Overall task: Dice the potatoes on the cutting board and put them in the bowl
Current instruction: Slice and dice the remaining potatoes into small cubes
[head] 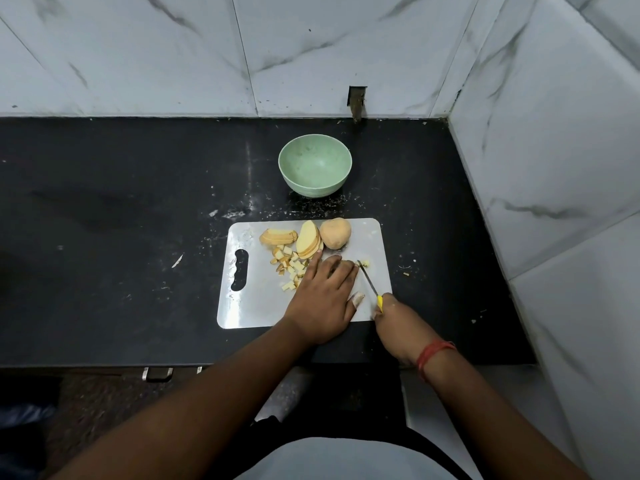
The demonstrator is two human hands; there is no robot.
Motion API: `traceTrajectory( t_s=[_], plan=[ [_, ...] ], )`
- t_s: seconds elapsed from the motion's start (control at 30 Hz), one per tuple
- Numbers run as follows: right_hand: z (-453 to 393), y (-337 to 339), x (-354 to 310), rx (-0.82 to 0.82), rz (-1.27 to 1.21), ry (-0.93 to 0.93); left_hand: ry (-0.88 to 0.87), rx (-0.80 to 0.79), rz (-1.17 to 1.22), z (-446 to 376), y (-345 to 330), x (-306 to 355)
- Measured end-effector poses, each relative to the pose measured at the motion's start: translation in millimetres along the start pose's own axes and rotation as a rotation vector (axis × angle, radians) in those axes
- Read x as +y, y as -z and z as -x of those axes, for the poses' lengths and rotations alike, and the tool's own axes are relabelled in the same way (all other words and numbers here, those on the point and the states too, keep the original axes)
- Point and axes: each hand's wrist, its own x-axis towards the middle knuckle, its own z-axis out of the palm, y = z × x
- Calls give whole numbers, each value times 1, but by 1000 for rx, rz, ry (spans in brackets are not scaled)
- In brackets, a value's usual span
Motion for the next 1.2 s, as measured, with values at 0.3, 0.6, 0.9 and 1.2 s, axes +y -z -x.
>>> traceTrajectory(
  t_s=[0.3, 0.6, 0.9, 1.2],
  plan=[
    [12, 1, 7, 40, -104, 23, 12, 60, 13, 3, 1, -1],
    [5, 2, -2, 36, -46, 28, 58, 14, 4, 3, 2, -1],
    [-4, 2, -9, -18, 36, 3, 74, 8, -12, 1, 1, -1],
    [-3, 1, -7, -23, 77, -5, 77, 4, -23, 1, 2, 0]
  ],
)
